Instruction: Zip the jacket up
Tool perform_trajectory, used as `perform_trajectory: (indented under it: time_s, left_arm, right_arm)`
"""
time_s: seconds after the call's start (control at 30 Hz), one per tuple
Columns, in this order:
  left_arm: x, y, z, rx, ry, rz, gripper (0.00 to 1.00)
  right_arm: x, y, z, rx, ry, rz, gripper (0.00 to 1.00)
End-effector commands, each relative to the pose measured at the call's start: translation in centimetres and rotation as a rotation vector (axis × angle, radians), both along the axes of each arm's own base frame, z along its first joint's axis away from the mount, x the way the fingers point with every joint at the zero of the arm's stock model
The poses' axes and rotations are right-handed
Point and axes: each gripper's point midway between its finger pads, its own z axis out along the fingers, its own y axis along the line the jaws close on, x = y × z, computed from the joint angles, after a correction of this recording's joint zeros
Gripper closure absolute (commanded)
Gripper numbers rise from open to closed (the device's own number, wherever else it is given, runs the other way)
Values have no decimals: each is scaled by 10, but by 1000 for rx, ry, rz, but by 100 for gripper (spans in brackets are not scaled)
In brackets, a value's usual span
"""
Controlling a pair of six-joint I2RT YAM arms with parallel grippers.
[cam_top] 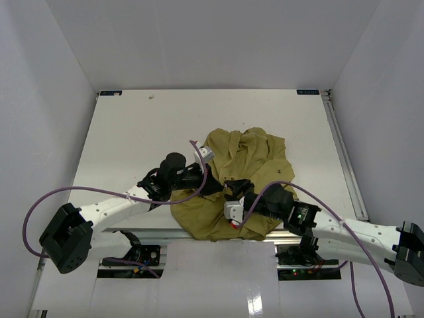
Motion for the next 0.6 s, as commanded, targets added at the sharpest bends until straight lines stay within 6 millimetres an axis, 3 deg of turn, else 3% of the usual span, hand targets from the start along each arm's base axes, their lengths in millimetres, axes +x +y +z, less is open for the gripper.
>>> perform_trajectory:
  time_s: [0.0,0.23,0.57]
  left_arm:
    - [0,-1,14,-34,-22,-13,100]
    - [-1,-2,14,-35,-21,-16,100]
    - [0,-1,12,-27,-18,-12,100]
  right_arm:
    - [5,4,10,23,-59,-24,45]
    - [5,9,11,25,-75,-26,50]
    - [11,9,17,48,-83,-62,66]
